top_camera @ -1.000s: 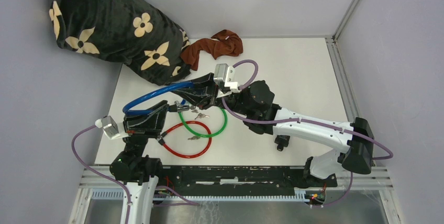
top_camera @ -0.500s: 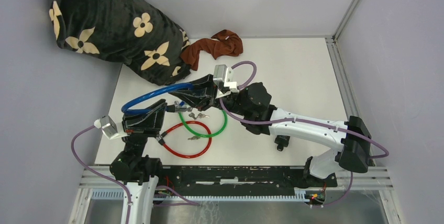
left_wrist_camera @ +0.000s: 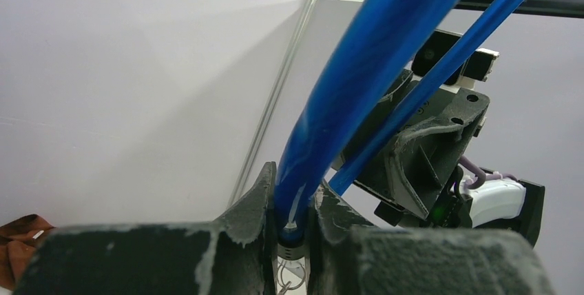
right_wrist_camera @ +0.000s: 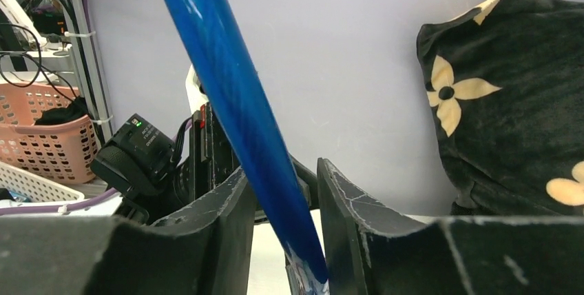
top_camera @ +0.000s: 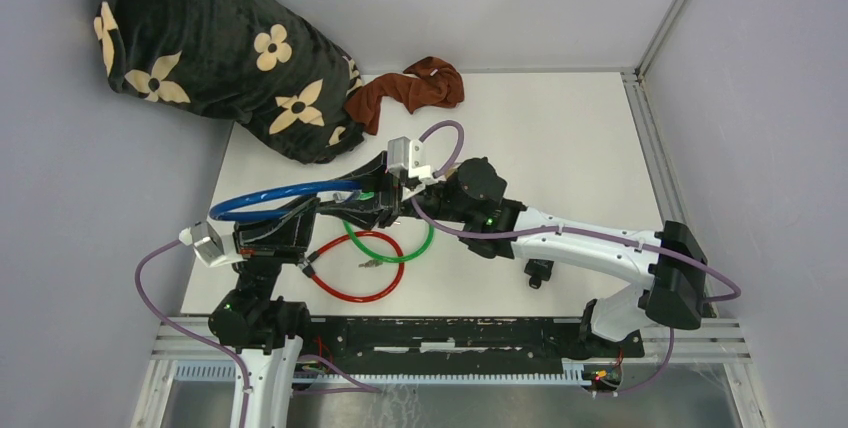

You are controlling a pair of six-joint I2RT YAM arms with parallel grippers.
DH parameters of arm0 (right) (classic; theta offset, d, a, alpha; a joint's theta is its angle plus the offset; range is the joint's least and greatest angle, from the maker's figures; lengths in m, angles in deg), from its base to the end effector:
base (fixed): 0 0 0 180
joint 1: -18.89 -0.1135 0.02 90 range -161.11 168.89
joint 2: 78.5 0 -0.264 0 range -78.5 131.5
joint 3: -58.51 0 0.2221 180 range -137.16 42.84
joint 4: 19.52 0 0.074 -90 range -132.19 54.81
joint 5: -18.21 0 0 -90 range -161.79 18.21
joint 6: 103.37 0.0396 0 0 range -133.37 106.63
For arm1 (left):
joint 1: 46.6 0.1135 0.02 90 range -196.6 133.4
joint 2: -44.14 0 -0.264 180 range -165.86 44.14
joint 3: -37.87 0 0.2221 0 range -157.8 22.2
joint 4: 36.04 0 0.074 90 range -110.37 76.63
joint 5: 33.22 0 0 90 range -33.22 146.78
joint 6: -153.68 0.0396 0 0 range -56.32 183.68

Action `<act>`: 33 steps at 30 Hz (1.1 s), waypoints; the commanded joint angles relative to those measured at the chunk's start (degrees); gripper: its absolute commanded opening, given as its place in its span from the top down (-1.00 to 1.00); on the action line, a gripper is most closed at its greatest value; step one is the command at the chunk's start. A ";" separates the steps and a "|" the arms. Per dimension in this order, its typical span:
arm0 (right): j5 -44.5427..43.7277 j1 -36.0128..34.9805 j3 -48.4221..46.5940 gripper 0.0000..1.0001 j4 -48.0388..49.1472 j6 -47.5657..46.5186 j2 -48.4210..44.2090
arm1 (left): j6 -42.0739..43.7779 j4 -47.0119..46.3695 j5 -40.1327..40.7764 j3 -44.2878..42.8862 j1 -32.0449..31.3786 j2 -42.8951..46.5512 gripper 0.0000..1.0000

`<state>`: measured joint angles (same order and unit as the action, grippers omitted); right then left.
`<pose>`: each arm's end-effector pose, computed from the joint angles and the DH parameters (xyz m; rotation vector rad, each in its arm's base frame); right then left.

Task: Lock with the key
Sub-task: Lock the lock.

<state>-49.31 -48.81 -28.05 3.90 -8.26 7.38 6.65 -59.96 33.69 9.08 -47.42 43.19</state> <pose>0.1090 0.3056 0.4246 -0.9666 0.8600 1.3305 0.0206 -0.0158 0.3083 0.0338 0.8047 -1.0921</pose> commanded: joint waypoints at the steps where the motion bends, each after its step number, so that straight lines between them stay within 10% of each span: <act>1: 0.92 0.55 0.17 0.12 -1.95 -1.23 -2.78 | -1.90 -2.00 0.53 -2.26 0.20 0.42 0.95; 11: 0.33 1.94 1.82 -0.04 -7.93 -4.63 -6.47 | -3.30 -0.04 1.23 -2.17 0.20 0.42 0.95; 20: 2.35 2.49 1.65 0.93 -7.80 -5.97 -5.17 | -10.42 2.36 3.98 -5.28 0.20 0.40 0.95; 33: 6.54 1.38 -1.07 1.00 -9.55 -4.60 0.32 | -14.96 3.82 5.25 -6.86 0.25 0.42 0.95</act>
<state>-44.78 -46.19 -27.81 0.51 -12.81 4.74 -3.47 -52.03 37.47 4.38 -47.25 43.17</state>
